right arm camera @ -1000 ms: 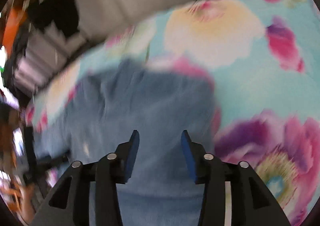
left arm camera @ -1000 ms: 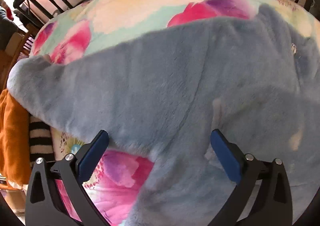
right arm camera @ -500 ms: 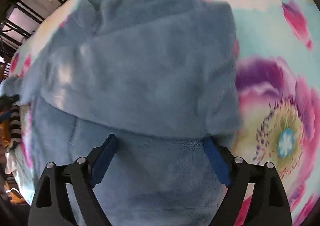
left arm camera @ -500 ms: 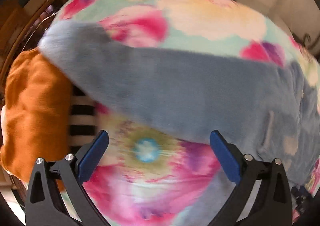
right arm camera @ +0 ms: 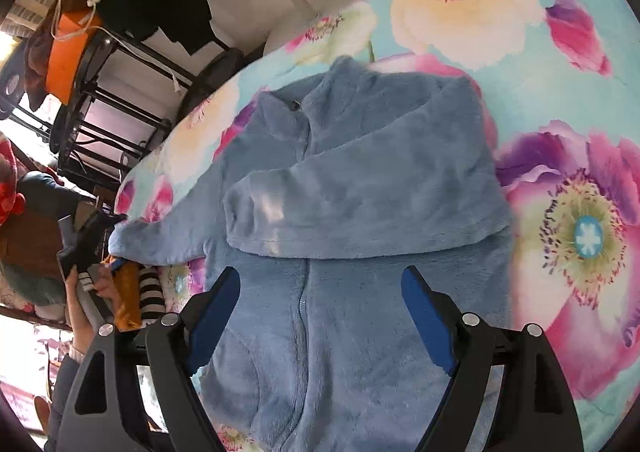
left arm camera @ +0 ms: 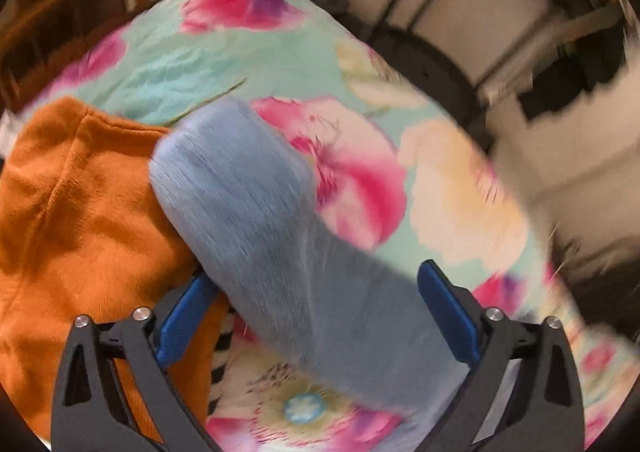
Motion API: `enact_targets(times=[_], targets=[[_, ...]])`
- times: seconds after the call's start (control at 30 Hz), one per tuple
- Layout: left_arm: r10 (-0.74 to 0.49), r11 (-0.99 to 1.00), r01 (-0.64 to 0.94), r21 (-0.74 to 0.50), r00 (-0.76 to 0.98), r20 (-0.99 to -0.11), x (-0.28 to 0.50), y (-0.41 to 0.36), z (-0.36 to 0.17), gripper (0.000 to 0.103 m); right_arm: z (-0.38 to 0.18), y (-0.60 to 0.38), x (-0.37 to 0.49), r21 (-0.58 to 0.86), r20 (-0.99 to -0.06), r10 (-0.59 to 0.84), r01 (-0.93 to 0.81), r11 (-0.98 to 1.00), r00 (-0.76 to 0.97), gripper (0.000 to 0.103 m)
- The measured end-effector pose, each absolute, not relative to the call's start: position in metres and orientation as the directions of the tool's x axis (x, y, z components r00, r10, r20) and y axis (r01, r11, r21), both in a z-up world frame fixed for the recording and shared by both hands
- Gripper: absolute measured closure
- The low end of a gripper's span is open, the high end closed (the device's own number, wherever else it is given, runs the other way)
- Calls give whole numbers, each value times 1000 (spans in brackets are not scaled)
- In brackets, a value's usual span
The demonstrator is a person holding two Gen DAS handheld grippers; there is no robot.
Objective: Fold small clothes
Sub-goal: 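Grasp the other sleeve cuff with the left tool, then fold the held sleeve across the jacket body toward the right tool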
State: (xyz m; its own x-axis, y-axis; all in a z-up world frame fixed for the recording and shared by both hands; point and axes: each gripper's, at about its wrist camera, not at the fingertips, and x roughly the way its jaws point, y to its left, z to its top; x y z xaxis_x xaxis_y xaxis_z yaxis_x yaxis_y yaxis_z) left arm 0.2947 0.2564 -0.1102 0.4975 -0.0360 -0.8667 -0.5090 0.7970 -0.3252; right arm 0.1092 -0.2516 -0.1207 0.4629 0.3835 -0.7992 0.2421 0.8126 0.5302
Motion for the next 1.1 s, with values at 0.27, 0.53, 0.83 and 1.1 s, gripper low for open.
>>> enact_targets(times=[0.27, 0.53, 0.83, 1.1], targets=[[-109, 679, -558, -477, 566, -817, 288, 305, -125, 82, -122, -242, 119, 555, -791, 425, 223, 801, 441, 22], [-72, 809, -417, -413, 628, -775, 279, 262, -76, 93, -117, -238, 121, 549, -787, 414, 214, 808, 457, 22], [-186, 978, 54, -199, 650, -737, 259, 98, -49, 93, -95, -240, 123, 667, -684, 513, 160, 728, 519, 22], [-218, 931, 363, -38, 469, -856, 222, -49, -133, 93, -123, -253, 131, 817, -572, 655, 265, 512, 494, 22]])
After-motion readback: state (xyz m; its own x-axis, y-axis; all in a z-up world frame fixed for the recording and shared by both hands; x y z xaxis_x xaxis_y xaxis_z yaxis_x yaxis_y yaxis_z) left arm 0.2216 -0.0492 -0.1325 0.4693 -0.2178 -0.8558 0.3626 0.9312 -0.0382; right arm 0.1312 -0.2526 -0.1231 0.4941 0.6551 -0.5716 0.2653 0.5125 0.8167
